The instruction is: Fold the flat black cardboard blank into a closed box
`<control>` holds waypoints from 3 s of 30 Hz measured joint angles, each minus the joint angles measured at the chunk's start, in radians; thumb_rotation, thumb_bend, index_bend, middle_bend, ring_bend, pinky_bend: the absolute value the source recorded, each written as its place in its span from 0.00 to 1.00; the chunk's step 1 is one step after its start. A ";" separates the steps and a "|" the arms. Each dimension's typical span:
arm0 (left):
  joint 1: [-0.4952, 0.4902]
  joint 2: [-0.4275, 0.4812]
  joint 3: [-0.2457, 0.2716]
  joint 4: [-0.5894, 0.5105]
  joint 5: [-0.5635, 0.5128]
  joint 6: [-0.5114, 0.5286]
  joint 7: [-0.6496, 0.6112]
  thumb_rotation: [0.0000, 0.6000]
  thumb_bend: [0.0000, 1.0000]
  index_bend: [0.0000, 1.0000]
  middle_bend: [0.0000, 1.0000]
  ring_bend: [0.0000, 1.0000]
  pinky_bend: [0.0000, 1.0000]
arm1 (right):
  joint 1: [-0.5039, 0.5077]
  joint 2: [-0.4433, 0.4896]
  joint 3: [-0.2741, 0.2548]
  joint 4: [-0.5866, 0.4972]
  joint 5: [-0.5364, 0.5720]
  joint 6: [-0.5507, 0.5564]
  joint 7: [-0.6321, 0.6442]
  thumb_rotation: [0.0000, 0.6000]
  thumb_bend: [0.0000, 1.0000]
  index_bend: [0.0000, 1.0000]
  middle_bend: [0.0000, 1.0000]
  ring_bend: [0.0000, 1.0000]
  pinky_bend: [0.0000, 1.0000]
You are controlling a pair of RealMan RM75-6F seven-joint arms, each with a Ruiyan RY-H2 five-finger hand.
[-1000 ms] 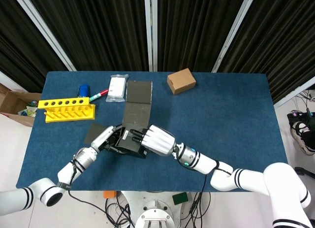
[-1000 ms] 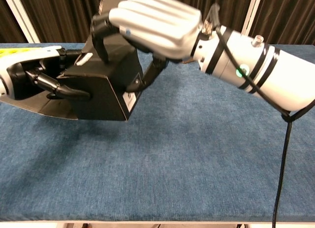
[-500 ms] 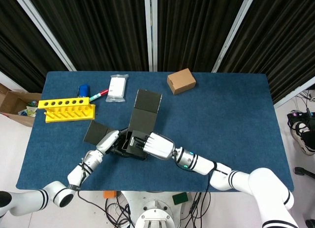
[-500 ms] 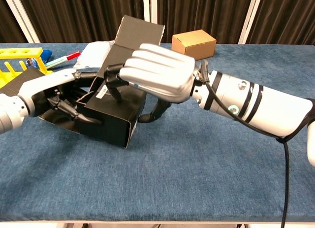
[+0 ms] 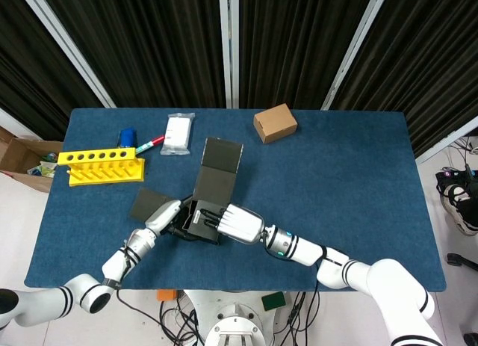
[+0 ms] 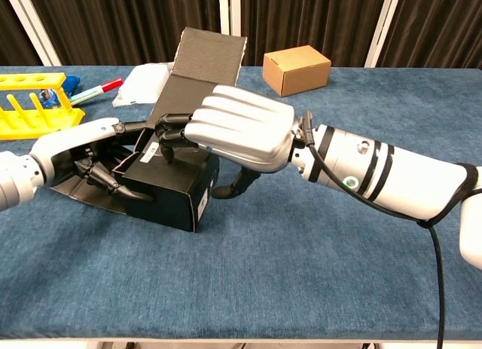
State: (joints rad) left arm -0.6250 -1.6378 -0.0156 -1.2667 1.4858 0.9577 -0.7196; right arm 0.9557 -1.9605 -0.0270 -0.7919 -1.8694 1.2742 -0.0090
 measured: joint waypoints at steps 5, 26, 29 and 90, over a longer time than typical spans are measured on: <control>0.000 0.005 0.001 -0.012 0.002 -0.002 0.010 0.76 0.05 0.09 0.18 0.60 0.94 | 0.002 0.010 -0.008 -0.015 -0.004 0.000 -0.005 1.00 0.16 0.38 0.25 0.76 0.97; 0.003 0.001 -0.001 -0.011 -0.007 -0.013 0.017 0.69 0.05 0.12 0.20 0.61 0.93 | 0.002 0.045 -0.021 -0.054 0.018 -0.059 -0.057 1.00 0.16 0.36 0.24 0.76 0.97; 0.005 -0.007 -0.005 -0.003 -0.012 -0.011 0.023 0.70 0.05 0.16 0.23 0.61 0.94 | 0.001 0.056 -0.022 -0.072 0.027 -0.079 -0.063 1.00 0.16 0.36 0.24 0.75 0.97; 0.038 -0.069 -0.035 0.045 -0.022 0.047 0.077 0.99 0.05 0.48 0.46 0.67 0.94 | -0.030 0.171 -0.007 -0.286 0.093 -0.189 -0.106 1.00 0.16 0.33 0.24 0.75 0.97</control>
State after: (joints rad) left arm -0.5865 -1.7063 -0.0501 -1.2214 1.4641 1.0052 -0.6427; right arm 0.9260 -1.7898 -0.0344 -1.0780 -1.7762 1.0852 -0.1150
